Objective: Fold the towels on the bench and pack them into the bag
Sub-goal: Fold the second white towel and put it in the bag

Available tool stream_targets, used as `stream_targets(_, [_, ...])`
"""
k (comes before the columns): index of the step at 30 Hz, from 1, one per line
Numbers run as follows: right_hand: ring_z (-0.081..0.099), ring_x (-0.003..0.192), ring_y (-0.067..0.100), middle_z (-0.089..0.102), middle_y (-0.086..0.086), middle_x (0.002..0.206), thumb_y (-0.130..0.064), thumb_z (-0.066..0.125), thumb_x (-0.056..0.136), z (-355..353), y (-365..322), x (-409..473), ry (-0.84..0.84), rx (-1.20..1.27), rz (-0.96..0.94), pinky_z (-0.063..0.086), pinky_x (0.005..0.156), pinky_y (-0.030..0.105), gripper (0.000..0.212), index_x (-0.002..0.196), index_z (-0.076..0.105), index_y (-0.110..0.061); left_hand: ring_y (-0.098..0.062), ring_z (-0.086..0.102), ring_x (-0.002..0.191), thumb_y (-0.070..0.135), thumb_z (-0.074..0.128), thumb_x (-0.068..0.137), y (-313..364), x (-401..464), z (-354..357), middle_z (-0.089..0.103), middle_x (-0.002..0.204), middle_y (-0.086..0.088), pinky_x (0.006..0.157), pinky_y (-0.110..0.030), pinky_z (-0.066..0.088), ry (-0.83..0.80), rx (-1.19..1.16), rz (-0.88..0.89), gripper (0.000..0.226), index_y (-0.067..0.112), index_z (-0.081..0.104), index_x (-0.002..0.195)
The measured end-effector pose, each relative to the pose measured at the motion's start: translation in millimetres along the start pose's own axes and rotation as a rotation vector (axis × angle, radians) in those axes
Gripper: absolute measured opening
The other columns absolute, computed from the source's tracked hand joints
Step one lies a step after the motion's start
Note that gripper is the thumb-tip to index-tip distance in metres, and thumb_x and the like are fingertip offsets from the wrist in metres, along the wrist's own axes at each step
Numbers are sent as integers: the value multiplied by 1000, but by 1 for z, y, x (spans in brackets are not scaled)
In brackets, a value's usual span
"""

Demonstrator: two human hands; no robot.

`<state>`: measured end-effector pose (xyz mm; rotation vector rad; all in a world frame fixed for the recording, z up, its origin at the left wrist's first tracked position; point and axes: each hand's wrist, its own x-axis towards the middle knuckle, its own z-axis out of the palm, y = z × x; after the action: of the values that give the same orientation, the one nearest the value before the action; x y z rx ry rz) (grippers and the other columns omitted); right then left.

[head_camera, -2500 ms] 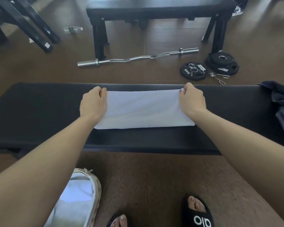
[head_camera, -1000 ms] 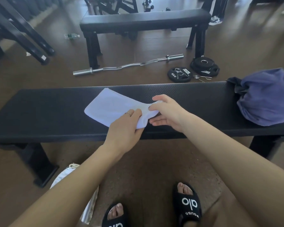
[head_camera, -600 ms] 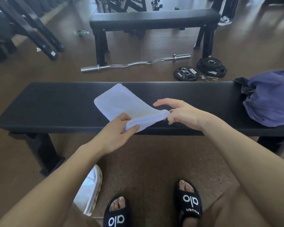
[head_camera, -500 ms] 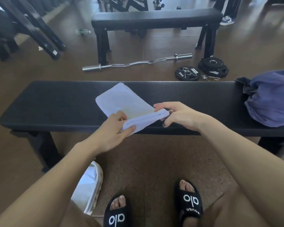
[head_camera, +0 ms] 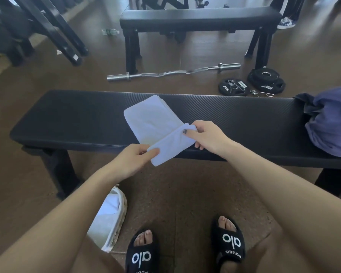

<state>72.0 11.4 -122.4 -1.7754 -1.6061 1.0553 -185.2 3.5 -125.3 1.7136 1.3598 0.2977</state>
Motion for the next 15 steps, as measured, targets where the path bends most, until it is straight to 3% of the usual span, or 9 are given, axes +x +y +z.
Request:
stream_targets(3, [56, 67, 17, 64, 8, 85, -39, 60, 94, 7, 0, 5, 54, -33, 21, 47, 62, 34, 37, 98, 57, -2, -19, 70, 90, 48, 44, 106, -1, 2, 4, 74, 93, -3, 84, -31, 53, 45, -26, -94, 51, 13, 76, 88])
stream_targets(6, [54, 74, 21, 63, 7, 95, -37, 60, 94, 11, 0, 9, 119, -15, 67, 45, 65, 34, 23, 91, 55, -15, -19, 61, 71, 34, 44, 108, 2, 3, 9, 64, 75, -2, 67, -32, 46, 234, 124, -27, 42, 14, 65, 77])
stream_targets(9, [51, 73, 20, 58, 3, 88, -34, 58, 94, 17, -3, 9, 153, -26, 79, 42, 63, 33, 19, 88, 51, -17, -10, 62, 83, 41, 39, 107, 17, -2, 16, 63, 91, 9, 72, -29, 52, 389, 81, 47, 27, 22, 57, 97])
stream_targets(12, [48, 72, 18, 56, 1, 86, -34, 58, 93, 20, -6, 8, 166, -50, 78, 39, 61, 33, 21, 93, 53, -13, -11, 64, 87, 52, 41, 103, 26, -4, 20, 61, 100, 12, 74, -33, 57, 357, 131, 107, 26, 29, 47, 112])
stream_targets(15, [49, 72, 18, 56, 1, 88, -34, 58, 93, 19, -6, 7, 173, -47, 84, 39, 61, 32, 22, 97, 54, -13, -18, 65, 80, 36, 46, 104, 18, 2, 23, 63, 97, 2, 74, -46, 61, 309, 315, 111, 9, 31, 41, 110])
